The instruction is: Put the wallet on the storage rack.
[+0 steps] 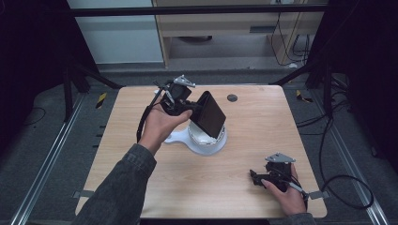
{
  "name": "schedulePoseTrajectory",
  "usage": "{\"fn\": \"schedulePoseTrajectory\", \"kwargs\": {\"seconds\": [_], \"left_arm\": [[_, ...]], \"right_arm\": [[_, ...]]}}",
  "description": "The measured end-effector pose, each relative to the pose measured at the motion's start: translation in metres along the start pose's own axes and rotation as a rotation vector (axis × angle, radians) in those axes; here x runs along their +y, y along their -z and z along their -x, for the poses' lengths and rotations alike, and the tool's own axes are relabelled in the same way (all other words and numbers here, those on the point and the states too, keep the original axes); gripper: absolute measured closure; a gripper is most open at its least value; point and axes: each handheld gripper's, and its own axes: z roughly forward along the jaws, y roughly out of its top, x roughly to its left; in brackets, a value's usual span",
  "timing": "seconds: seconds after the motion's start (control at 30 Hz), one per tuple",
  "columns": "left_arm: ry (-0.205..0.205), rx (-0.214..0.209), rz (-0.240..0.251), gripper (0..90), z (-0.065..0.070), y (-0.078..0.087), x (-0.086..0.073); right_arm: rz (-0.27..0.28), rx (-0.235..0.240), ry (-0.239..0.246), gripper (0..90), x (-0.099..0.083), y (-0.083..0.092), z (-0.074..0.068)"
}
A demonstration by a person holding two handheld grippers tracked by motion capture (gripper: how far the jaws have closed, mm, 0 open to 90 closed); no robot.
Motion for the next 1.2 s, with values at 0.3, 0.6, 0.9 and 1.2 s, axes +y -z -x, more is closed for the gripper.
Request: {"fn": "schedulePoseTrajectory", "kwargs": {"seconds": [0.3, 0.6, 0.9, 1.2], "left_arm": [[0.019, 0.003, 0.004, 81.8, -0.006, 0.003, -0.008], [0.014, 0.011, -0.035, 81.8, -0.007, -0.003, -0.020], [0.040, -0.010, -0.067, 81.7, -0.012, -0.028, -0.024], [0.030, -0.010, -0.096, 81.5, -0.013, -0.039, -0.013]], "right_arm": [[0.000, 0.000, 0.000, 0.7, 0.000, 0.000, 0.000], [-0.002, 0.002, -0.001, 0.6, 0.000, 0.000, 0.000], [0.000, 0.001, -0.002, 0.6, 0.000, 0.000, 0.000], [0.001, 0.002, 0.001, 0.6, 0.000, 0.000, 0.000]]}}
